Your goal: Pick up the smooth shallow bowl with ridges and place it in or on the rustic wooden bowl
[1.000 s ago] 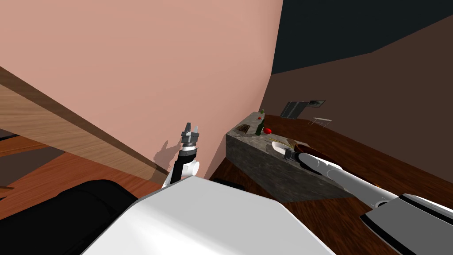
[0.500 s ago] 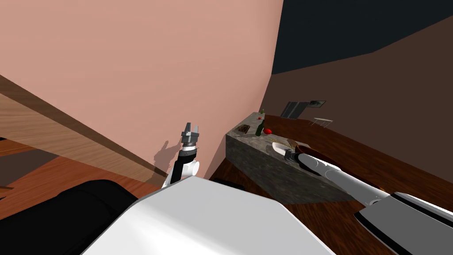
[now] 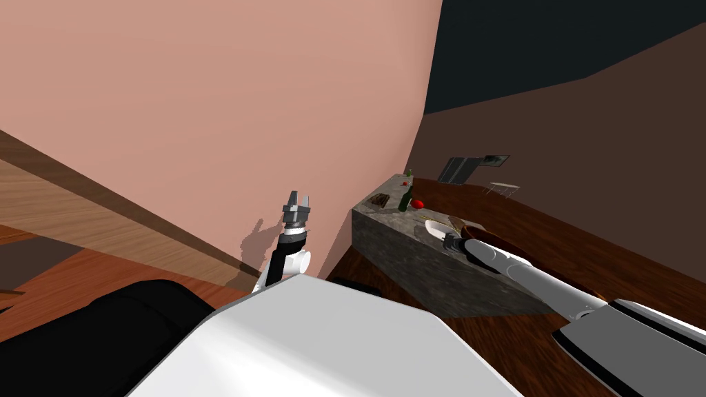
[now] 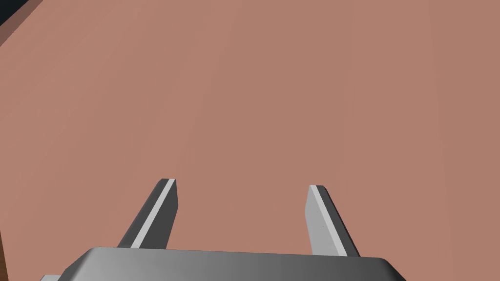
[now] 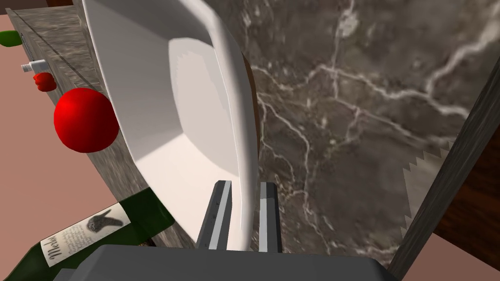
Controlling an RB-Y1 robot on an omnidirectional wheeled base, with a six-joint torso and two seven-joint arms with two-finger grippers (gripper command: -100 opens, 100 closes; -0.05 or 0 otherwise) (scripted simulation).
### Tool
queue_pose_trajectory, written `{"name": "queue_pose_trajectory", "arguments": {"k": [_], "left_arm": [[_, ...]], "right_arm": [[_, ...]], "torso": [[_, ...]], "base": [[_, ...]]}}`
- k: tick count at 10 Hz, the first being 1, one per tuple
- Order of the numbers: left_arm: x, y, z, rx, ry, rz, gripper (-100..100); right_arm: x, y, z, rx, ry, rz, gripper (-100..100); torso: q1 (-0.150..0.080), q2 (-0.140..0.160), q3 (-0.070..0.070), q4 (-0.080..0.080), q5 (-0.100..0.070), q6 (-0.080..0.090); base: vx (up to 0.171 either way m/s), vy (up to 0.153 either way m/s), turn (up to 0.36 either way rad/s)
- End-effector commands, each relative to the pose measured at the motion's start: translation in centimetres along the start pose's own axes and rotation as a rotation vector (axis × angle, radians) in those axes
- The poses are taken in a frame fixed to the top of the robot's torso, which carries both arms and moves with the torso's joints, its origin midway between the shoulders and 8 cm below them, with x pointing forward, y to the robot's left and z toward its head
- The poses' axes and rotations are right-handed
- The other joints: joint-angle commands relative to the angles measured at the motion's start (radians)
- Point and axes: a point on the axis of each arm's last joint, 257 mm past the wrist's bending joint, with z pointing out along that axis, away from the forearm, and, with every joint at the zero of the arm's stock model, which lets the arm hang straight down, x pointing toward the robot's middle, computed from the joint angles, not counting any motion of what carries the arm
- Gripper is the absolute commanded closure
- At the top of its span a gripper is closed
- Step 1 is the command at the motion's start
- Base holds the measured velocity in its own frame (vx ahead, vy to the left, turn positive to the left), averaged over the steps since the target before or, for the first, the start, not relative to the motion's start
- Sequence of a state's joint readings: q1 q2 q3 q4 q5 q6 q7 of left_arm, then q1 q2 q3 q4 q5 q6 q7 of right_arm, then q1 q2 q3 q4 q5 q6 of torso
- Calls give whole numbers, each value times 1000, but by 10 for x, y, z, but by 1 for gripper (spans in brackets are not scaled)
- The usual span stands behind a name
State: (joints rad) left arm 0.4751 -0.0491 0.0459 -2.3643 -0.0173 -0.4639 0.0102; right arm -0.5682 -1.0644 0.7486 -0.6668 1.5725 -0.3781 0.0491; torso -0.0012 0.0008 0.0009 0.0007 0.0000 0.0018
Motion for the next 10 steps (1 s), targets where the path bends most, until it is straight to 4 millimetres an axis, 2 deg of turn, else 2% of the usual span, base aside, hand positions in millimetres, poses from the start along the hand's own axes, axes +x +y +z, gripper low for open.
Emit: {"name": "queue_pose_trajectory", "arguments": {"k": [1,2,5,6,7,9,10], "left_arm": [[0,0,0,0,0,0,0],[0,0,0,0,0,0,0],[0,0,0,0,0,0,0],[0,0,0,0,0,0,0],[0,0,0,0,0,0,0],[0,0,0,0,0,0,0],[0,0,0,0,0,0,0]], "right_arm": [[0,0,0,0,0,0,0],[-1,-8,-4,2,-3,-3,100],[-1,-7,-4,1,-4,-5,100],[-2,-7,-4,0,-4,-4,0],[-7,-22,-10,0,-19,12,100],[-7,-22,-10,0,-19,12,100],[-13,-36,-17,-1,-36,26,100]], "torso": [[0,0,0,0,0,0],[0,0,0,0,0,0],[2,4,3,1,1,1],[2,4,3,2,2,1],[1,3,2,2,2,1],[3,4,3,3,3,1],[3,4,3,3,3,2]], "base": [[0,0,0],[-50,17,-27],[-33,11,-9],[0,0,0],[-15,4,10],[-6,0,6],[-14,8,11]]}}
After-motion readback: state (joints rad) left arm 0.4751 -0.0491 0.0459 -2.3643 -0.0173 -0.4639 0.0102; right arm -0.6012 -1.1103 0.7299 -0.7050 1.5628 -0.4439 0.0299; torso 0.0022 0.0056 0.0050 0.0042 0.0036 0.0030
